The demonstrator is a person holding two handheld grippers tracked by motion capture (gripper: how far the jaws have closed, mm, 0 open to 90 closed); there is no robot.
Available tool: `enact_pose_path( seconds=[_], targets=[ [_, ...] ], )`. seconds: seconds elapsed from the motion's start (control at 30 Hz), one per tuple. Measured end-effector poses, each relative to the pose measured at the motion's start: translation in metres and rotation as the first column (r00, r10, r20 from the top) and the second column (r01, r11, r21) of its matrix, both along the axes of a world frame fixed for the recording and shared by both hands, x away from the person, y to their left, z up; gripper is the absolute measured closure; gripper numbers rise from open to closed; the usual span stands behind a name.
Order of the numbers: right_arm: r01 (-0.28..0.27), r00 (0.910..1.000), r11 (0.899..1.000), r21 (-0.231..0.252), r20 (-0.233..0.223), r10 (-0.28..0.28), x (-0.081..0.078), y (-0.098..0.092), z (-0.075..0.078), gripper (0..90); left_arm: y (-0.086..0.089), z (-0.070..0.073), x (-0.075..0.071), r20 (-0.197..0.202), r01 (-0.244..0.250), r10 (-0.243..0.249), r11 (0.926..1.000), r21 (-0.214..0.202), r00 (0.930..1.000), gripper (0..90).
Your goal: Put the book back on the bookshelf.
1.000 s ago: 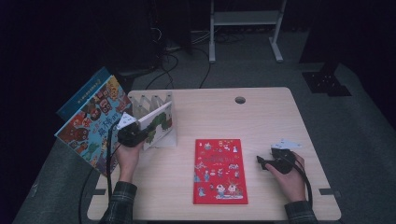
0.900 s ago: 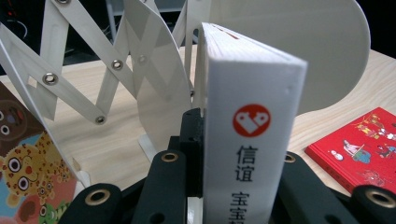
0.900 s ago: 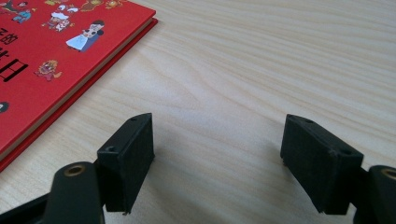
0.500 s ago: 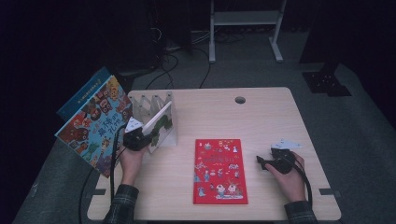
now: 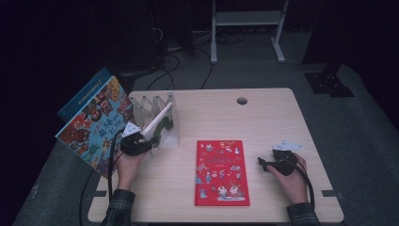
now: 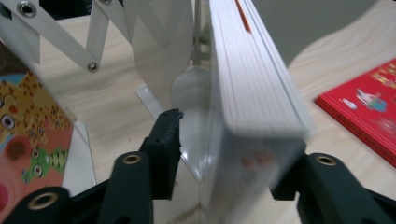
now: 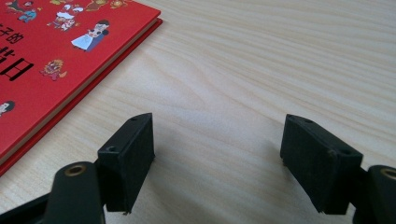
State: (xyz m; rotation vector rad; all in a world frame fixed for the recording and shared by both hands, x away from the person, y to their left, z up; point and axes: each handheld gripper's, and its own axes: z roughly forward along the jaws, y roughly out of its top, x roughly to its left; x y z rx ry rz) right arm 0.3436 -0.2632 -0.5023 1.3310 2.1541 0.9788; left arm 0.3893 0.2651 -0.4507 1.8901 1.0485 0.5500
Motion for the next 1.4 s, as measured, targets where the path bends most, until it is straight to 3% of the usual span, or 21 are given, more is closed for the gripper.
enact_pose_path(
  seconds=[0.17, 0.37, 0.63, 0.77, 1.0, 1.13, 1.4],
  targets=[
    [-0.003, 1.0000, 1.000, 0.001, 0.000, 0.003, 0.000, 0.001, 0.000, 24.8, 0.009, 0.002, -0.012, -0.005, 0.010, -0.010, 0.9999, 0.007, 0.9999, 48.7],
    [-0.005, 1.0000, 1.000, 0.001, 0.000, 0.005, 0.000, 0.001, 0.000, 24.8, 0.013, -0.003, -0.022, -0.022, 0.041, -0.040, 0.9980, 0.048, 0.9990, 49.1],
    [-0.006, 1.0000, 1.000, 0.002, -0.001, 0.006, -0.001, 0.003, 0.000, 24.8, 0.014, -0.011, -0.020, -0.047, 0.070, -0.067, 0.9957, 0.061, 0.9967, 64.2],
    [-0.009, 1.0000, 1.000, 0.000, 0.001, 0.009, -0.001, 0.003, 0.000, 24.8, 0.007, -0.010, -0.020, -0.068, 0.091, -0.088, 0.9949, 0.042, 0.9938, 71.2],
    [-0.012, 0.9999, 1.000, 0.001, -0.001, 0.012, -0.001, 0.004, 0.000, 24.8, -0.013, -0.008, -0.021, -0.085, 0.120, -0.115, 0.9911, 0.058, 0.9898, 69.0],
    [-0.013, 0.9999, 1.000, 0.001, -0.001, 0.013, -0.001, 0.004, 0.000, 24.8, -0.026, -0.007, -0.020, -0.092, 0.156, -0.149, 0.9854, 0.069, 0.9845, 67.0],
    [-0.014, 0.9999, 1.000, 0.001, 0.000, 0.014, -0.001, 0.005, 0.000, 24.8, -0.052, -0.008, -0.018, -0.083, 0.189, -0.182, 0.9789, 0.078, 0.9797, 62.0]
  ],
)
